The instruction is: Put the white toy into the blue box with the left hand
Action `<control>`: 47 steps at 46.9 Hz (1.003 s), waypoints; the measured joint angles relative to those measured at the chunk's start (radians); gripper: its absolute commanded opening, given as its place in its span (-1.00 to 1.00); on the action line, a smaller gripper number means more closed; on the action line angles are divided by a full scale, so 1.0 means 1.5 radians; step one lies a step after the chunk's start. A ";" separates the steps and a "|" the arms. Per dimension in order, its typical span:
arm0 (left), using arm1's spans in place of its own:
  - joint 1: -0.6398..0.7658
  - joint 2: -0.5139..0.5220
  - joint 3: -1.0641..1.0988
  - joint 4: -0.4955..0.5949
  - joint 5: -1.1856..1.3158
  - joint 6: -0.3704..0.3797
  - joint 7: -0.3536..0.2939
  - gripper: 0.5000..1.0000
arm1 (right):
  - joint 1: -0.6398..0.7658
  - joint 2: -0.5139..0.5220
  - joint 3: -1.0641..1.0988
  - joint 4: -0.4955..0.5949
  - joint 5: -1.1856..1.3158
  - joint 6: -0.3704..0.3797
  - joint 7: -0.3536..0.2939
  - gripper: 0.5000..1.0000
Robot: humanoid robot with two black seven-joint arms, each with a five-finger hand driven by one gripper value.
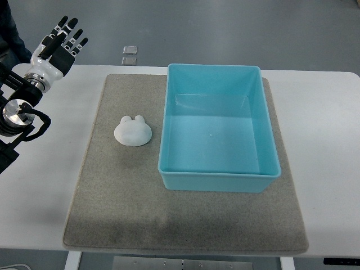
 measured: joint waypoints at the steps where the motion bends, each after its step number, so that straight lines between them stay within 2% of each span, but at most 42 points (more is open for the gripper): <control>1: 0.000 0.000 0.000 0.000 0.000 0.000 0.000 0.98 | 0.000 0.000 0.000 0.000 0.000 0.000 0.000 0.74; 36: -0.003 -0.001 0.005 0.020 -0.001 -0.005 -0.005 0.98 | 0.000 0.000 0.000 0.000 0.000 0.000 0.000 0.74; 47: -0.001 0.016 0.010 0.034 0.040 -0.050 -0.005 0.97 | 0.000 0.000 0.000 0.000 0.000 0.000 0.000 0.74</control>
